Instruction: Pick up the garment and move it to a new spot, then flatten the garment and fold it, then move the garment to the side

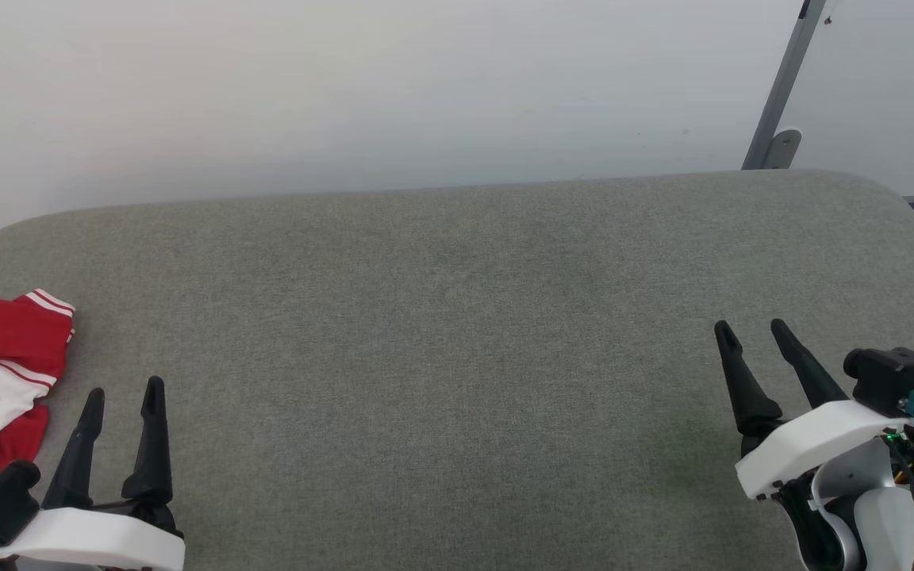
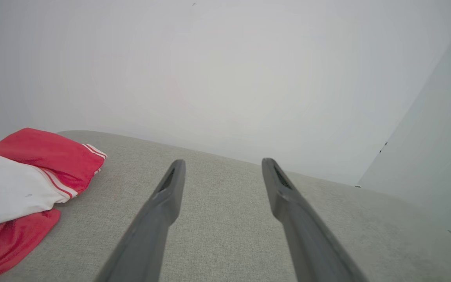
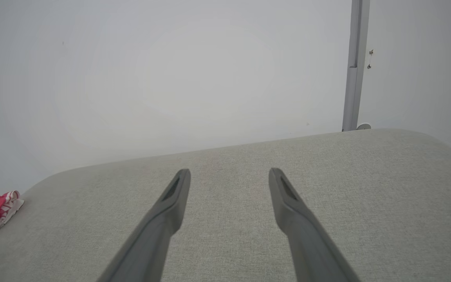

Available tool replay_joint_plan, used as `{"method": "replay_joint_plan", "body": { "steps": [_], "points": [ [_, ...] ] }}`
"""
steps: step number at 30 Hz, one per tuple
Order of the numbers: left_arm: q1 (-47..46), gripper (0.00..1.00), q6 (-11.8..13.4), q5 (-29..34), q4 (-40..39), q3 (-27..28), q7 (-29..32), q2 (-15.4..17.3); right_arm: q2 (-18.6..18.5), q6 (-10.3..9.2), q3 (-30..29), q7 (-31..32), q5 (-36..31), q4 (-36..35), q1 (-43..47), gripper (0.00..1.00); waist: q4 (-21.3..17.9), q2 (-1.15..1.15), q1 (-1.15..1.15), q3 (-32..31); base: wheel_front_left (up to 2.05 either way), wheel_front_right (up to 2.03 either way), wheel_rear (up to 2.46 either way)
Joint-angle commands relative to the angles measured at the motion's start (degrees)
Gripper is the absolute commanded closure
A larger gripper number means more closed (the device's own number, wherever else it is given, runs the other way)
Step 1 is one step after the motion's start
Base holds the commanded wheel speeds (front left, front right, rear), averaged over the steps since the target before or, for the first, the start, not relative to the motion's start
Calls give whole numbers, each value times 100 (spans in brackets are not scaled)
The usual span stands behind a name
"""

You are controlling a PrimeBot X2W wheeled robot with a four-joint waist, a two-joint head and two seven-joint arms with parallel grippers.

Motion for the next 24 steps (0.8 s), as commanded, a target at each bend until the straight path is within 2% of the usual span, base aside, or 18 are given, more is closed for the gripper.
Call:
{"method": "replay_joint_plan", "body": {
  "steps": [1,24],
  "points": [
    [17,0,26,84,-51,-2,-51,45,-22,33,5,-32,-86,-59,-96,0,0,0,0,-1,0,0,0],
    [72,0,19,716,-57,-92,-306,272,-67,37,6,-132,-922,-109,-97,0,-22,0,0,-15,0,0,0]
  ]
}}
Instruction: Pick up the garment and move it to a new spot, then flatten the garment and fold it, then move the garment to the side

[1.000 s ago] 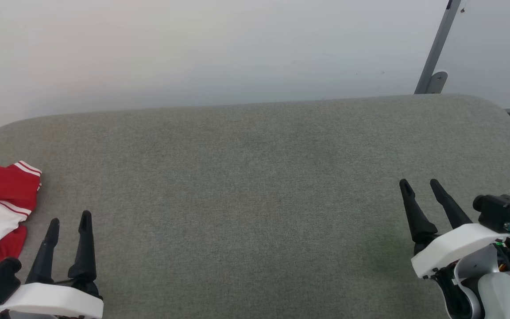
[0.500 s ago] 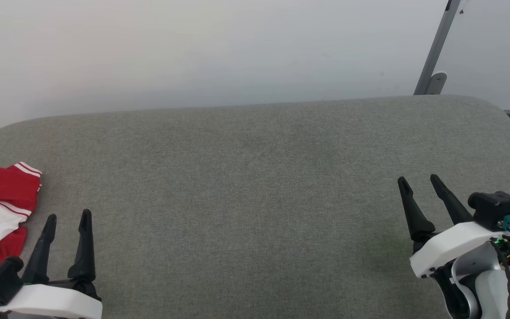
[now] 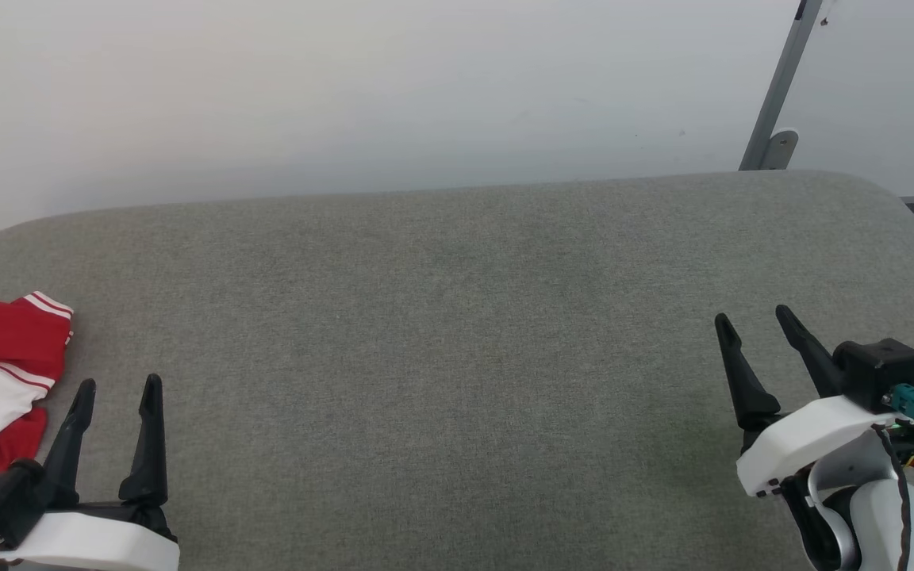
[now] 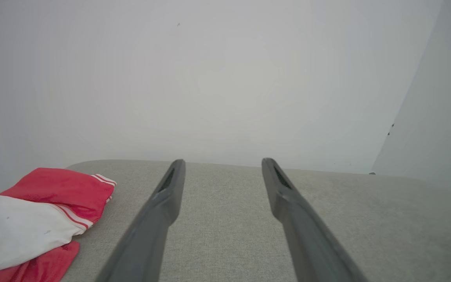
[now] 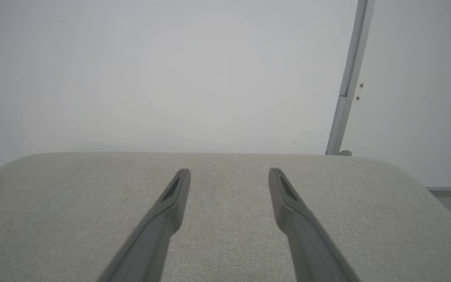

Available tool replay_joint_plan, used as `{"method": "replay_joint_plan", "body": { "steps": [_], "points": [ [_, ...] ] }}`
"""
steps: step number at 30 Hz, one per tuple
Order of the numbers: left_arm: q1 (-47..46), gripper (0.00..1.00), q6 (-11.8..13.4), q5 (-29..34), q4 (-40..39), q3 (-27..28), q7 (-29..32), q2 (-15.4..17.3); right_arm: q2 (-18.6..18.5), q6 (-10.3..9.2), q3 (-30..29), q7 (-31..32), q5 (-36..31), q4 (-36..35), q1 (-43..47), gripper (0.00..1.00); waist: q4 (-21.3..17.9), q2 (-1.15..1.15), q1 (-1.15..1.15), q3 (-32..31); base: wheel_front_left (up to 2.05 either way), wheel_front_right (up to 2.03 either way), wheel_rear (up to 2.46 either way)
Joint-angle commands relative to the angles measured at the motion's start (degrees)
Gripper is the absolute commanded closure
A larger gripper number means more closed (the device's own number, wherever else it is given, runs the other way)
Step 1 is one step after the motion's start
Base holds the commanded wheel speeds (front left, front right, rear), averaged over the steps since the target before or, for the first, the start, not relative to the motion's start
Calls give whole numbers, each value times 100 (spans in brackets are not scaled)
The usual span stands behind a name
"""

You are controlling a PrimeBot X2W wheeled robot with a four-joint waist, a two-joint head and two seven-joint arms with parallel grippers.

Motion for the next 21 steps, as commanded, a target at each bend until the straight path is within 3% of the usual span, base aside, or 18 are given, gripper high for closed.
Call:
{"method": "replay_joint_plan", "body": {
  "steps": [1,15,21],
  "points": [
    [49,0,14,44,-4,-6,-31,36,-12,29,-22,-32,-62,-19,-34,0,-3,0,0,1,0,0,0],
    [-28,0,-41,18,75,6,-42,13,23,29,-47,-44,-106,-58,17,0,10,0,0,15,0,0,0],
    [-86,0,80,54,178,57,-41,25,23,29,83,7,-52,-104,31,0,160,0,0,-10,0,0,0]
  ]
}}
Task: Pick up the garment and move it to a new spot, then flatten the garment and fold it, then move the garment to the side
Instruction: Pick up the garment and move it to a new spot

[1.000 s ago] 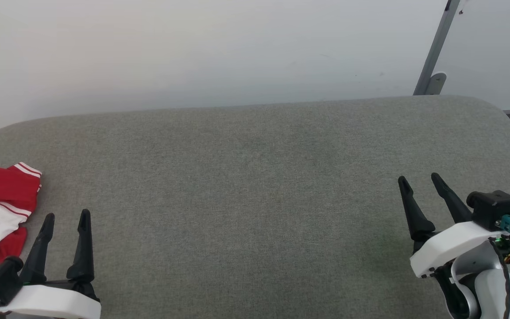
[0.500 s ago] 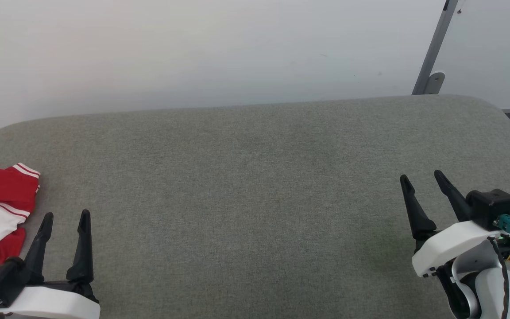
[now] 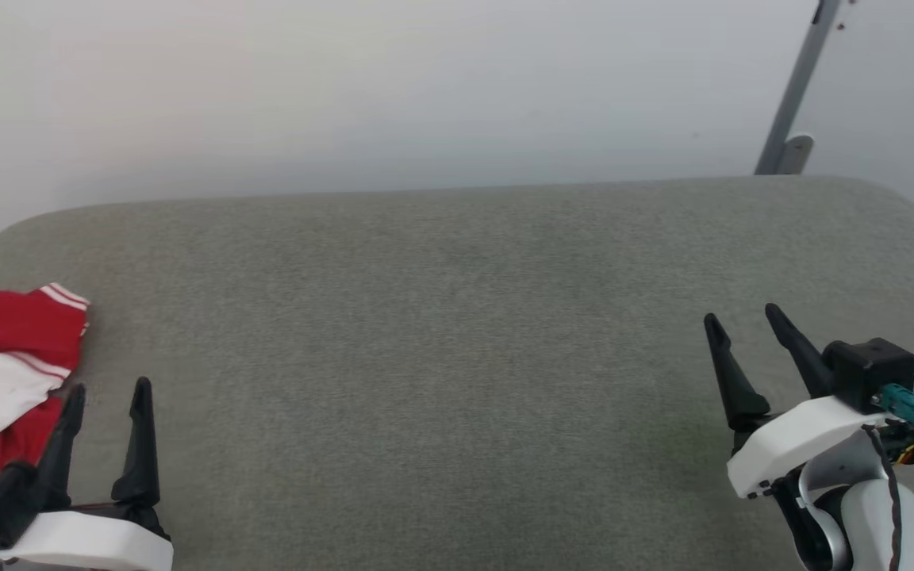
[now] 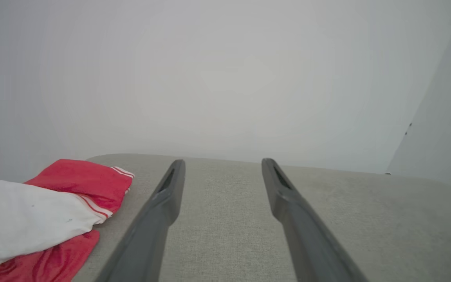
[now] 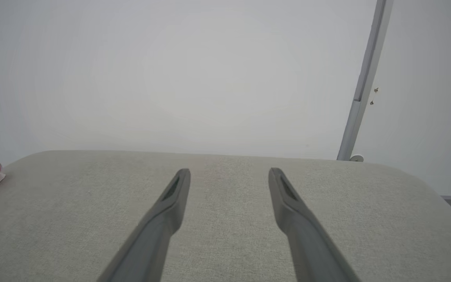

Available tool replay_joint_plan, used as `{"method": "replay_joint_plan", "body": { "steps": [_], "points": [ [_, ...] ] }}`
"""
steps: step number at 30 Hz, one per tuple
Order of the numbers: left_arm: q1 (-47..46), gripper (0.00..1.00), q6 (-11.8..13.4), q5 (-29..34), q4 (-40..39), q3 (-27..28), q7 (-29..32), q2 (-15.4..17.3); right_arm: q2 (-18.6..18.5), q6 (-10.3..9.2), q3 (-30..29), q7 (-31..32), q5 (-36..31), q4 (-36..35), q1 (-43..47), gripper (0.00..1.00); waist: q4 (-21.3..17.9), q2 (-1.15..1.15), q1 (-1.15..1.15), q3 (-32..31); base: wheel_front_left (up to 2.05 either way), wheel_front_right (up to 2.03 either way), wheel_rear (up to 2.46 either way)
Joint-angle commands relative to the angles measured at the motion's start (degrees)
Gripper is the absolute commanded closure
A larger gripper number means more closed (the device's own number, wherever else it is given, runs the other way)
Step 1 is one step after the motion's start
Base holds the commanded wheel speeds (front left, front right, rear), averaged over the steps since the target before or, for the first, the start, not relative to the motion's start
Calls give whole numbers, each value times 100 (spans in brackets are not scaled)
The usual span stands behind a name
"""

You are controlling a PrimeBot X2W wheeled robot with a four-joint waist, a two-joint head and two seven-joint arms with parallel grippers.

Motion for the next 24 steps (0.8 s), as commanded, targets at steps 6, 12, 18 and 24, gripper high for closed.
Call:
{"method": "replay_joint_plan", "body": {
  "steps": [6,12,18,24],
  "points": [
    [-86,0,139,-17,58,76,27,53,-28,29,247,61,68,-47,21,0,460,0,0,-69,0,0,0],
    [-16,0,266,-49,73,159,78,87,-43,29,559,100,126,-3,-60,0,998,0,0,-147,0,0,0],
    [73,0,375,-51,20,219,145,137,-50,29,845,115,213,46,-120,0,1539,0,0,-227,0,0,0],
    [176,0,491,-67,-76,265,213,167,-49,28,1079,103,311,92,-174,0,2028,0,0,-273,0,0,0]
  ]
}}
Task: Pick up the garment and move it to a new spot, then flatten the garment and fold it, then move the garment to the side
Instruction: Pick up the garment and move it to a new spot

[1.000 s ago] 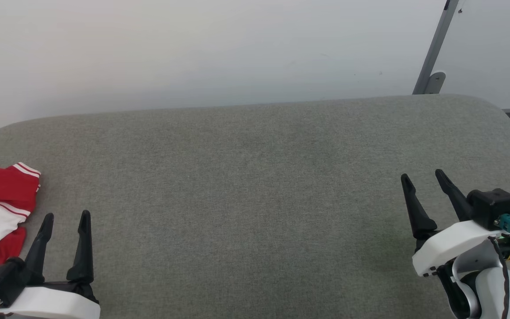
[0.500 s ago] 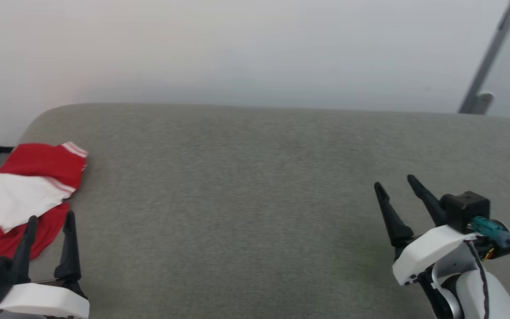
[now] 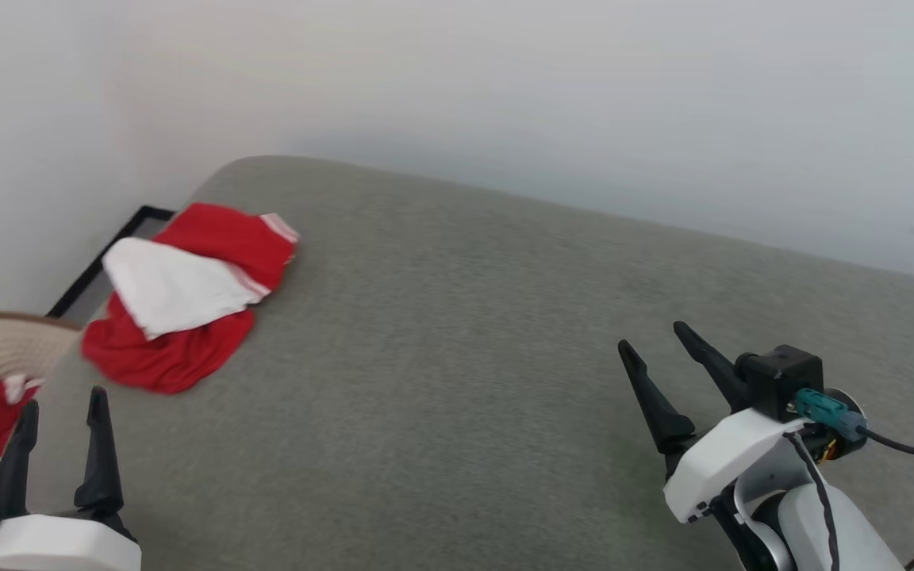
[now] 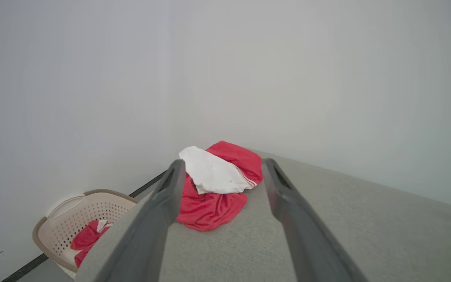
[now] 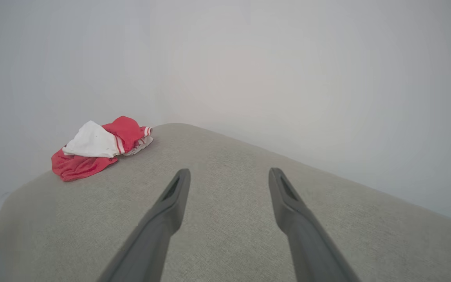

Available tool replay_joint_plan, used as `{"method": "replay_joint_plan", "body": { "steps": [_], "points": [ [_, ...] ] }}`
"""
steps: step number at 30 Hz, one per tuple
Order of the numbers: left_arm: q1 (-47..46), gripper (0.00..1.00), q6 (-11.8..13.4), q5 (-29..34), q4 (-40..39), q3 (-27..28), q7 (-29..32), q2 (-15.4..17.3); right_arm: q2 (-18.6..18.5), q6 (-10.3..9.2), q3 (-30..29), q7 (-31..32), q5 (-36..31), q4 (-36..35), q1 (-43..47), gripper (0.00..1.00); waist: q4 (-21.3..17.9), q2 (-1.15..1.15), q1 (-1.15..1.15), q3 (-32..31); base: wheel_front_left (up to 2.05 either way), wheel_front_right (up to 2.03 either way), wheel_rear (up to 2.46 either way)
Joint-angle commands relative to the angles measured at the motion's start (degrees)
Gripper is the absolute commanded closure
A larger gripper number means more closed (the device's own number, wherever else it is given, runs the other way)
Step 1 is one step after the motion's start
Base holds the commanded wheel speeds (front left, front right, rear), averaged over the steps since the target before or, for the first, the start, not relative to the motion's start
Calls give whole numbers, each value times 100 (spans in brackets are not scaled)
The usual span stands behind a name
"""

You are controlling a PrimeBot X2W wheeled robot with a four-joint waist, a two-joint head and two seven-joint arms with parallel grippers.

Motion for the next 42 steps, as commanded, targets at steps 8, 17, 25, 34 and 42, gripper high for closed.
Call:
{"method": "replay_joint_plan", "body": {
  "steps": [8,17,25,34,42],
  "points": [
    [192,0,113,-94,-175,33,89,-8,34,27,130,-48,46,46,-131,0,626,0,0,-25,0,0,0],
    [-12,0,196,-212,-125,86,38,-123,-42,27,38,3,-46,-68,-189,0,781,0,0,220,0,0,0],
    [-740,0,71,-338,273,60,-14,-160,-171,27,-195,155,-191,-315,-372,0,630,0,0,683,0,0,0],
    [-2149,0,-273,-376,1227,-55,34,85,-391,26,-395,426,-367,-745,-682,0,268,0,0,1438,0,0,0],
    [-3641,0,-627,-561,2450,-54,69,286,-631,14,-492,770,-536,-1286,-1061,0,-51,0,0,2323,0,0,0]
  ]
}}
